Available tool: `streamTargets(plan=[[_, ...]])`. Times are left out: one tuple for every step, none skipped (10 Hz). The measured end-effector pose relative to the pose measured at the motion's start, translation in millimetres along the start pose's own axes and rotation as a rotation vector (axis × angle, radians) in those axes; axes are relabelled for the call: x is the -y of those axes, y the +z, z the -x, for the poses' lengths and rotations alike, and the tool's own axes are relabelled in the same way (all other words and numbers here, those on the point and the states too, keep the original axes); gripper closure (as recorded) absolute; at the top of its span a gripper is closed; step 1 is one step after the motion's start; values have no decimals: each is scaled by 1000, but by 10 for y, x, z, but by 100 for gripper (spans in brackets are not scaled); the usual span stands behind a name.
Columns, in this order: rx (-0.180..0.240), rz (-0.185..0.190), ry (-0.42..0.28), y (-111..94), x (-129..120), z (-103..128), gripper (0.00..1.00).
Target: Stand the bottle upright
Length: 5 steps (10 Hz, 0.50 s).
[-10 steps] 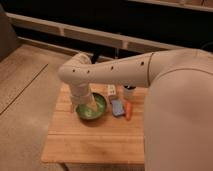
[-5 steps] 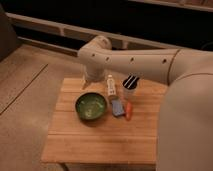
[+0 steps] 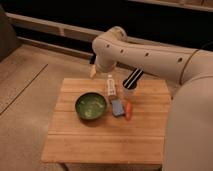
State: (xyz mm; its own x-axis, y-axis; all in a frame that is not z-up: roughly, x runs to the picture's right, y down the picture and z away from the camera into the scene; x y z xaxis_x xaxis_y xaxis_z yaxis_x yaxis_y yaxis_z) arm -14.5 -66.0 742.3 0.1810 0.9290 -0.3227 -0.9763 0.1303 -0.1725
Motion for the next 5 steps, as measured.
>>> streamTargets(plan=[[16,-10,-7,8,-53,10,35],[41,-21,-27,-12,-91,86,35],[69,-33,-56,-33,-144,197,35],[102,-48,-107,-49,-205,354,35],[139,-68,-174,-15,-218,562,35]])
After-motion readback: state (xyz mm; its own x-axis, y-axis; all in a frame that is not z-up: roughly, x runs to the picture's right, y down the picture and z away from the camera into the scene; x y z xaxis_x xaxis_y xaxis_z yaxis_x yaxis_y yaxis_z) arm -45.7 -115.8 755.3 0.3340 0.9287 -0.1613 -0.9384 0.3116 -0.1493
